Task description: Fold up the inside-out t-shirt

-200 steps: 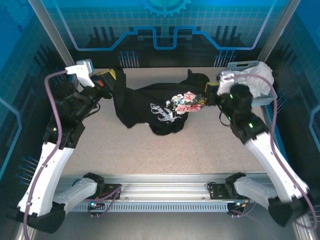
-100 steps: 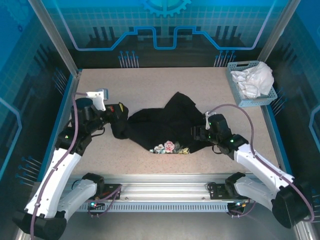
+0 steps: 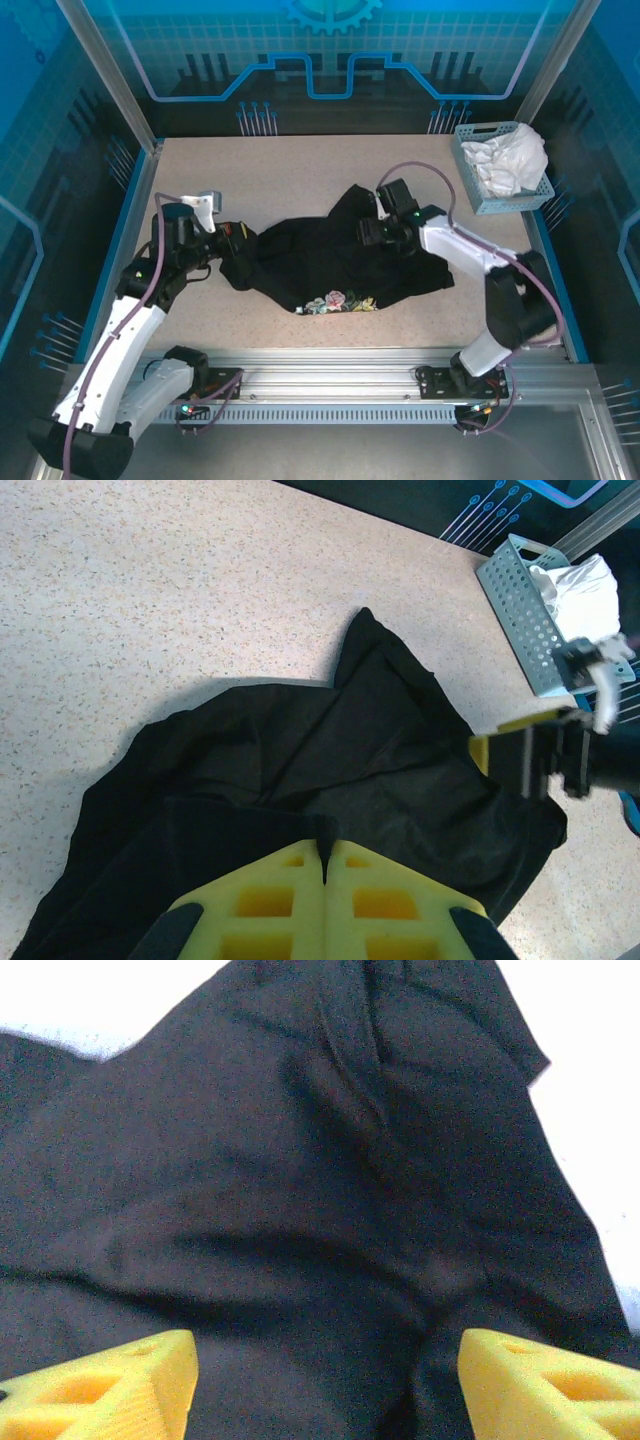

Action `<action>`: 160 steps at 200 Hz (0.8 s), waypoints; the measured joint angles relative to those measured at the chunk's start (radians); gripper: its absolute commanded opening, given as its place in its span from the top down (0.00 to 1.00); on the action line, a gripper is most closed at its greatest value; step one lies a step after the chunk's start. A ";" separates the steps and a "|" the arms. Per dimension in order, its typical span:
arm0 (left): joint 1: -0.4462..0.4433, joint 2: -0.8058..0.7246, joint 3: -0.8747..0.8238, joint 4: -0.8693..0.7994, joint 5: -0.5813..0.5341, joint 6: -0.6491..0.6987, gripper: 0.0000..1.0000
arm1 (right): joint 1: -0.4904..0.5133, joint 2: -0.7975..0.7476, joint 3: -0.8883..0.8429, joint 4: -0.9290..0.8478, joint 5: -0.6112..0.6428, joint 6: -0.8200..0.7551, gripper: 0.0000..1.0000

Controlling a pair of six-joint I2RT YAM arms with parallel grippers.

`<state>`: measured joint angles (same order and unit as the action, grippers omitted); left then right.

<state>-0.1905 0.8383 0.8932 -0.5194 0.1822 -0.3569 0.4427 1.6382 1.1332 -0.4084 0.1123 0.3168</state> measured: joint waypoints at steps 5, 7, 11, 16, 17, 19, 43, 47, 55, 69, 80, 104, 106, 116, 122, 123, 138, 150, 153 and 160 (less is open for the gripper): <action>0.000 0.000 0.000 0.000 0.000 0.000 1.00 | -0.012 0.039 0.034 -0.003 -0.017 -0.009 0.36; 0.001 0.000 0.000 0.000 0.001 0.000 1.00 | -0.018 0.055 0.051 -0.004 -0.020 -0.007 0.37; 0.001 -0.001 0.000 0.000 0.003 0.000 1.00 | -0.028 0.083 0.075 -0.004 -0.034 -0.018 0.39; 0.003 -0.002 0.000 0.000 0.004 0.000 1.00 | -0.040 0.114 0.104 -0.009 -0.046 -0.020 0.40; 0.003 -0.002 0.000 0.000 0.004 0.000 1.00 | -0.043 0.119 0.109 -0.010 -0.048 -0.023 0.40; 0.004 -0.002 0.000 0.000 0.006 0.000 1.00 | -0.048 0.135 0.124 -0.013 -0.056 -0.027 0.41; 0.013 -0.003 0.000 0.000 0.019 0.000 1.00 | -0.090 0.283 0.277 -0.068 -0.093 -0.067 0.47; 0.014 -0.004 0.000 0.000 0.022 0.000 1.00 | -0.092 0.304 0.299 -0.079 -0.095 -0.071 0.47; 0.019 -0.005 0.000 0.000 0.026 0.000 1.00 | -0.092 0.341 0.337 -0.096 -0.097 -0.082 0.48; 0.028 -0.008 0.000 0.000 0.032 0.000 1.00 | -0.090 0.394 0.385 -0.130 -0.098 -0.102 0.52; 0.035 -0.011 0.000 0.000 0.037 0.000 1.00 | -0.090 0.425 0.413 -0.159 -0.098 -0.119 0.56; 0.050 -0.012 0.000 0.000 0.051 0.000 1.00 | -0.090 0.463 0.451 -0.205 -0.094 -0.147 0.68; 0.051 -0.012 0.000 0.000 0.053 0.000 1.00 | -0.090 0.465 0.452 -0.207 -0.094 -0.149 0.69; 0.057 -0.012 0.000 0.000 0.060 0.000 1.00 | -0.090 0.474 0.464 -0.221 -0.094 -0.152 0.77; 0.061 -0.013 0.000 0.000 0.064 0.000 1.00 | -0.090 0.477 0.468 -0.225 -0.094 -0.157 0.82; 0.062 -0.013 0.000 0.001 0.066 0.000 1.00 | -0.090 0.477 0.468 -0.225 -0.095 -0.160 0.83; 0.071 -0.013 0.000 0.001 0.076 0.000 1.00 | -0.090 0.477 0.470 -0.236 -0.095 -0.173 0.97; 0.075 -0.013 0.000 0.001 0.079 0.000 1.00 | -0.091 0.476 0.470 -0.238 -0.100 -0.177 1.00; 0.076 -0.013 0.000 0.001 0.080 0.000 1.00 | -0.091 0.473 0.469 -0.238 -0.103 -0.179 1.00; 0.078 -0.013 0.000 0.001 0.081 0.000 1.00 | -0.092 0.465 0.465 -0.239 -0.112 -0.183 1.00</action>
<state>-0.1127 0.8249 0.8928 -0.5186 0.2634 -0.3573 0.3511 2.1036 1.5982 -0.6472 0.0006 0.1333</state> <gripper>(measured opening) 0.054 0.061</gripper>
